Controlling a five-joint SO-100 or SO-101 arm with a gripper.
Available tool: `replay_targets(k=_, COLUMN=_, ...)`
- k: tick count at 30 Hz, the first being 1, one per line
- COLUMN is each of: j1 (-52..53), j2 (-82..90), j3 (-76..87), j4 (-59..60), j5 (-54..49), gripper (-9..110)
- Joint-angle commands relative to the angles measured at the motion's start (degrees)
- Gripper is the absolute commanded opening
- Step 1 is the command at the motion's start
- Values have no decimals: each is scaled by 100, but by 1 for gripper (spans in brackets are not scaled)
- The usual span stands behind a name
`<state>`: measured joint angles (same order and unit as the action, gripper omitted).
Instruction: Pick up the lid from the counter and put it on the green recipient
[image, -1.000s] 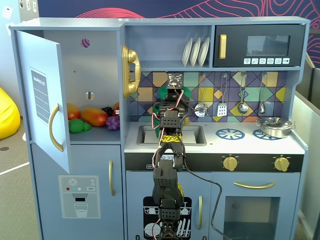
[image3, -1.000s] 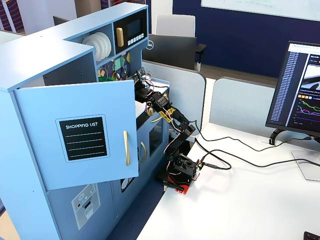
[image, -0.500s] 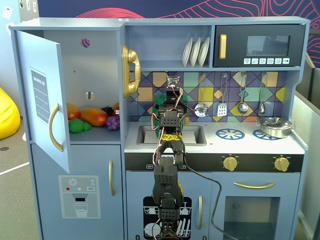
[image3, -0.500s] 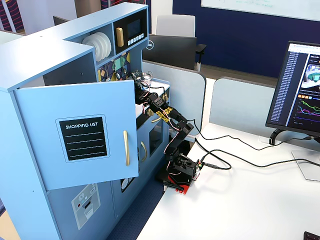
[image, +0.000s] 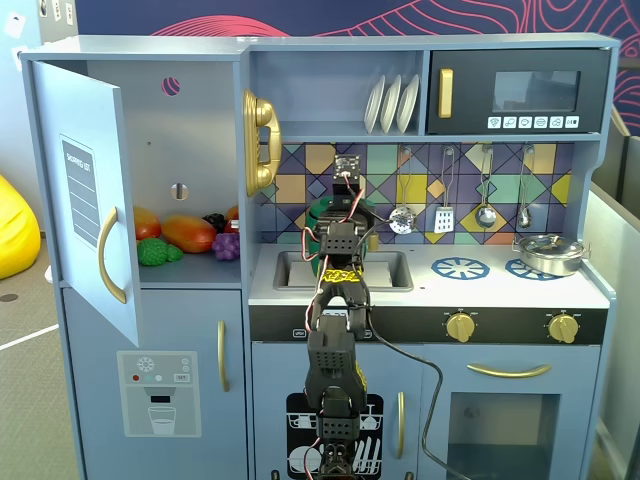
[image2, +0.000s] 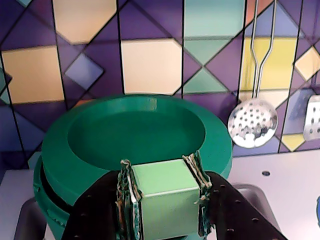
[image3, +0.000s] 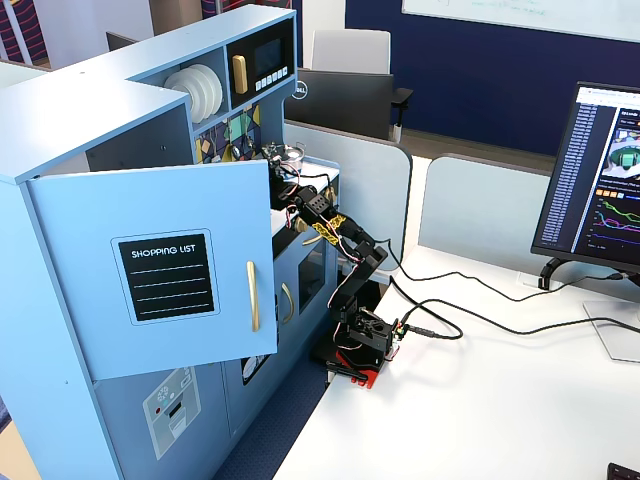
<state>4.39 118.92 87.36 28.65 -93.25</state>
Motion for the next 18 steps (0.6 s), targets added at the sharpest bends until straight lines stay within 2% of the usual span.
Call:
replay_targets(k=1, j1=-132, j2=439, j3=-9, j4=79, j5=-79, gripper=0)
replay_targets(k=10, j1=-185, j2=527, j3=79, j4=123, j5=-193, gripper=0)
replay_targets(k=14, j1=-26, j2=475, j3=97, j4=-35, j5=-176, gripper=32)
replay_targets(k=18, j1=79, j2=422, j3=97, j4=-439, j5=-290, gripper=41)
